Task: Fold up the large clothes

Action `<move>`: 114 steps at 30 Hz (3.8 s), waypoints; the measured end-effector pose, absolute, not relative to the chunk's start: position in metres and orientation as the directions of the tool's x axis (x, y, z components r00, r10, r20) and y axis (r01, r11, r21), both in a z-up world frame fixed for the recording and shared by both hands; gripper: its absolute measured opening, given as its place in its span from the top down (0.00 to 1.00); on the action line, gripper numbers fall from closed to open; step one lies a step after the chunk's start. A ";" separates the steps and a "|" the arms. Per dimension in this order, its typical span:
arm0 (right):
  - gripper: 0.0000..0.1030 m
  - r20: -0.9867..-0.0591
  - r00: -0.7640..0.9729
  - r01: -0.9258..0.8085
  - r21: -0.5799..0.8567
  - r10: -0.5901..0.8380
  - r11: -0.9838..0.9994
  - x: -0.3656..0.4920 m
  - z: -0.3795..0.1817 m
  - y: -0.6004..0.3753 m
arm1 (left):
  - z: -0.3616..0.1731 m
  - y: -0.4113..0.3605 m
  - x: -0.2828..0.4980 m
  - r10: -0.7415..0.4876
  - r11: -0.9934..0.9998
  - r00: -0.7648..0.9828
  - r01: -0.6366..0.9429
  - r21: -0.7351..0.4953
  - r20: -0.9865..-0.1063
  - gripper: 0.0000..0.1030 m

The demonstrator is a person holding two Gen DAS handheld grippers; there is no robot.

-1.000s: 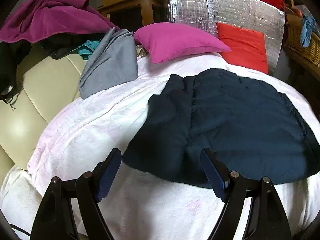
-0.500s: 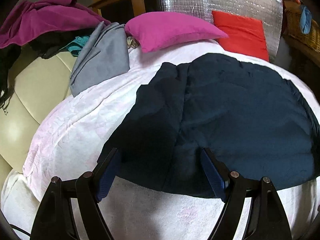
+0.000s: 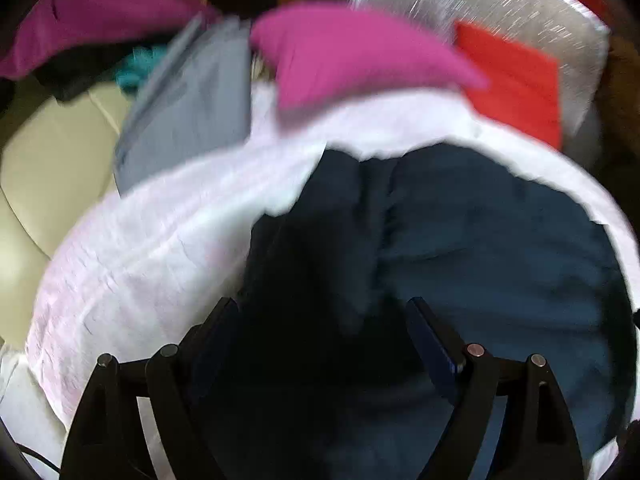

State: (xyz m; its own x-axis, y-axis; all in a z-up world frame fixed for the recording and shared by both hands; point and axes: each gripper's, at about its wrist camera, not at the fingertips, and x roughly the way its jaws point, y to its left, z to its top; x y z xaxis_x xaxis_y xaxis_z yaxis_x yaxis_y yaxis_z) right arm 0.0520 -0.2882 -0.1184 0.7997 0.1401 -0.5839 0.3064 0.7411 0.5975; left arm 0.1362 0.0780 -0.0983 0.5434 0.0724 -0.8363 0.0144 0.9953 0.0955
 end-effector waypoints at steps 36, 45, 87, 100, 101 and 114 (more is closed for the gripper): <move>0.21 -0.576 0.811 0.281 0.240 -0.097 0.929 -0.101 -0.040 -0.202 | 0.003 0.048 -0.057 0.030 0.958 0.818 0.141 0.250 -0.574 0.05; 0.05 -0.398 0.895 0.300 0.200 -0.202 0.933 -0.175 0.041 -0.191 | 0.082 0.035 -0.126 -0.047 0.956 0.896 0.169 0.241 -0.442 0.03; 0.00 -0.262 0.925 0.332 0.199 -0.277 0.922 -0.271 0.101 -0.161 | 0.170 0.048 -0.216 -0.001 0.980 0.968 0.051 0.193 -0.251 0.01; 0.00 -0.285 0.925 0.311 0.184 -0.252 0.932 -0.263 0.095 -0.149 | 0.166 0.057 -0.211 0.013 0.983 0.964 0.037 0.182 -0.266 0.01; 0.00 -0.285 0.925 0.308 0.184 -0.249 0.933 -0.263 0.095 -0.149 | 0.166 0.057 -0.210 0.013 0.983 0.964 0.037 0.181 -0.267 0.01; 0.00 -0.285 0.928 0.301 0.184 -0.242 0.936 -0.264 0.095 -0.145 | 0.167 0.061 -0.212 0.008 0.984 0.963 0.040 0.172 -0.271 0.01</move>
